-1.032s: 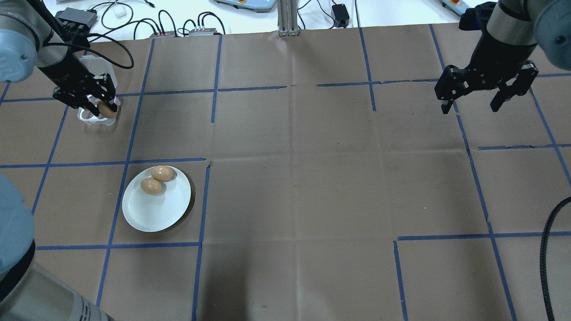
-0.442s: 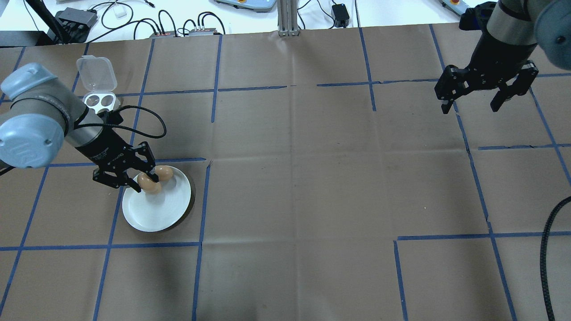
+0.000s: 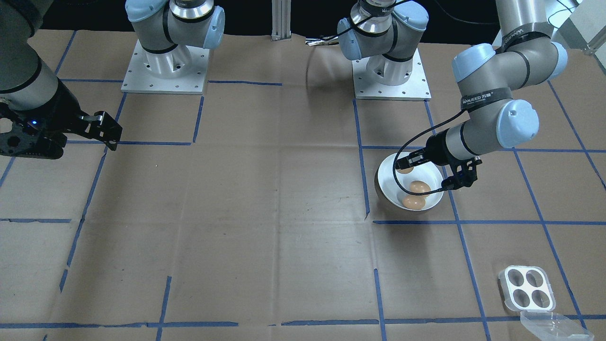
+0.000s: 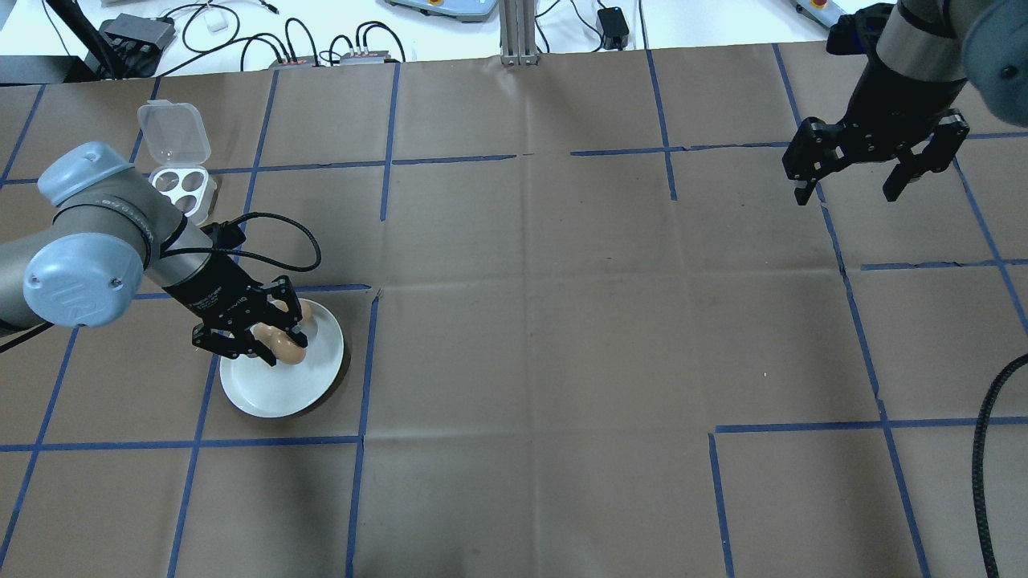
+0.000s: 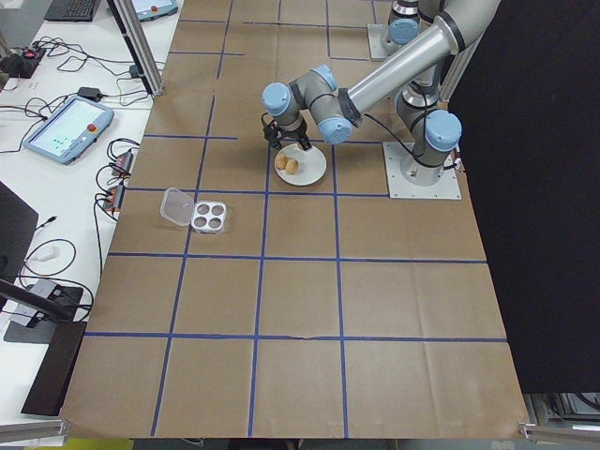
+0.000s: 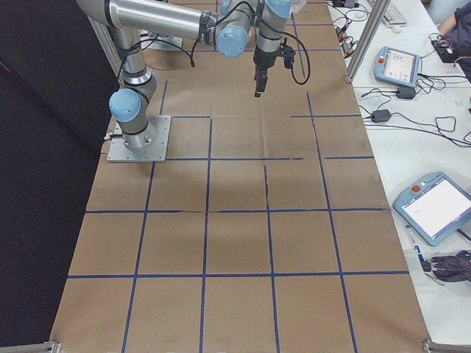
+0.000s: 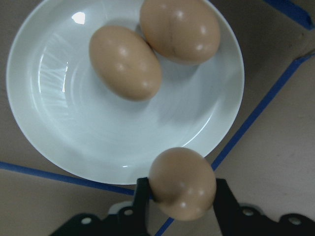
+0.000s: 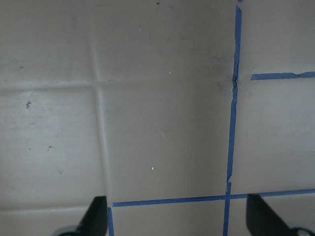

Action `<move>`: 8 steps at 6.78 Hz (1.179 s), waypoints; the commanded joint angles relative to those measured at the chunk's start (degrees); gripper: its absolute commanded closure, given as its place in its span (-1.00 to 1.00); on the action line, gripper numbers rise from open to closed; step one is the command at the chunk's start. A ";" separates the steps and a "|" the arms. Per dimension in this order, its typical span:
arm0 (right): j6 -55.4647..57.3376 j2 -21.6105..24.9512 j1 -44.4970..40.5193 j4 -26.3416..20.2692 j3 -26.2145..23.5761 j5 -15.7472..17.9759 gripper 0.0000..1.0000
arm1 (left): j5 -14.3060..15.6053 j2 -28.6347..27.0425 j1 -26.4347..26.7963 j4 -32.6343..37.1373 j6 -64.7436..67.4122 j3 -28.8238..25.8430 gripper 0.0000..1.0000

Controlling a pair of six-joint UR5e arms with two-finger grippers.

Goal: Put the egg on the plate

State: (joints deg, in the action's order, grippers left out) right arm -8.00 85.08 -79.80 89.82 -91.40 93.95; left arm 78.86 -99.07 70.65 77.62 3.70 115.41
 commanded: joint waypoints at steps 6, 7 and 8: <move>0.00 0.00 0.00 0.00 0.00 0.00 -1.00 | 6.47 3.09 0.97 -3.02 -1.40 -9.54 -0.95; 0.00 0.00 0.00 0.00 0.00 0.00 -1.00 | 6.57 3.53 1.33 1.00 -4.02 -14.28 -0.96; 0.00 0.00 0.00 0.00 0.00 0.00 -1.00 | 6.57 3.97 2.81 6.18 -5.87 -19.29 -0.96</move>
State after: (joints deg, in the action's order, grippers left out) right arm -8.00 85.08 -79.81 89.82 -91.41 93.95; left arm 85.14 -95.62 72.20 78.51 0.08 101.95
